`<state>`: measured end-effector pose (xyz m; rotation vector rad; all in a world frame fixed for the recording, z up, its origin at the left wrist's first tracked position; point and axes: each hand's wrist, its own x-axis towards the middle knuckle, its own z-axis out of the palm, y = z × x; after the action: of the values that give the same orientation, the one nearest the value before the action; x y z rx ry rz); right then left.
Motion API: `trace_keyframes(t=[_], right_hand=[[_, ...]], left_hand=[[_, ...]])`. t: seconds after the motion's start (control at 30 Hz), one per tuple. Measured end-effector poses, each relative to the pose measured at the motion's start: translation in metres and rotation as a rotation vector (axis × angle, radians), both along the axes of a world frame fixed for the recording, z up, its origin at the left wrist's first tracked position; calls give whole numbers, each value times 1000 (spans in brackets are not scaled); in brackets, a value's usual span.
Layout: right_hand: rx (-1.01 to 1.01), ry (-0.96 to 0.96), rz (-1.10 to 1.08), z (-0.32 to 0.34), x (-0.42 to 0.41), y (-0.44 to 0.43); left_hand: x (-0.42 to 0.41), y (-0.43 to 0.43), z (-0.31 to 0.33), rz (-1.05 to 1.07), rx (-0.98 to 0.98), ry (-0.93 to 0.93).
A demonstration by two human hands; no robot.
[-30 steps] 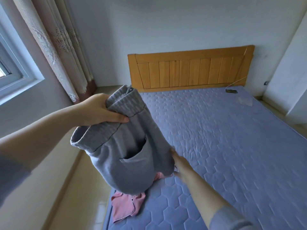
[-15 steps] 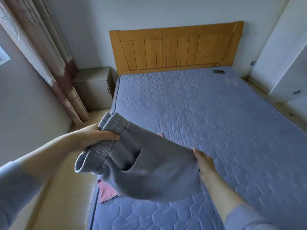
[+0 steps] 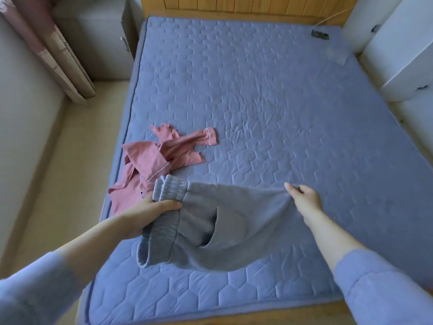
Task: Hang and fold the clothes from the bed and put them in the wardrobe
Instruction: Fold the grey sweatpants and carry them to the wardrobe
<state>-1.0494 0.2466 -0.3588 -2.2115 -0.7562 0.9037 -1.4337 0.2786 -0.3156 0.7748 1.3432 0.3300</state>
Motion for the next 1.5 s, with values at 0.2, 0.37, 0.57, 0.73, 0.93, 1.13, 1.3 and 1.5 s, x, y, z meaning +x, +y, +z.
trace_keyframes(t=[0.2,0.37,0.57,0.73,0.93,1.13,1.3,1.5], right_hand=[[-180,-18,319,-103,-98,39],[-205,-65,558,-183,-221,76],[-189,-136,727,-231,-347,130],[-188,-276,812,-257,-380,138],[-280,204,504,-269,-399,33],[-402,346,484,-284,-435,-23],[-478,333,519,-287,-440,-24],[-381,363,441,-285,-424,-28]], left_hand=[[-99,-53,-103,208,-137,83],[-180,-107,-178,420,-106,201],[-242,-125,-243,527,-103,379],[-264,-115,-286,525,-77,451],[-265,-97,-291,518,-93,461],[-262,-99,-285,521,-88,464],[-256,-99,-281,470,-50,493],[-247,-85,-273,354,95,564]])
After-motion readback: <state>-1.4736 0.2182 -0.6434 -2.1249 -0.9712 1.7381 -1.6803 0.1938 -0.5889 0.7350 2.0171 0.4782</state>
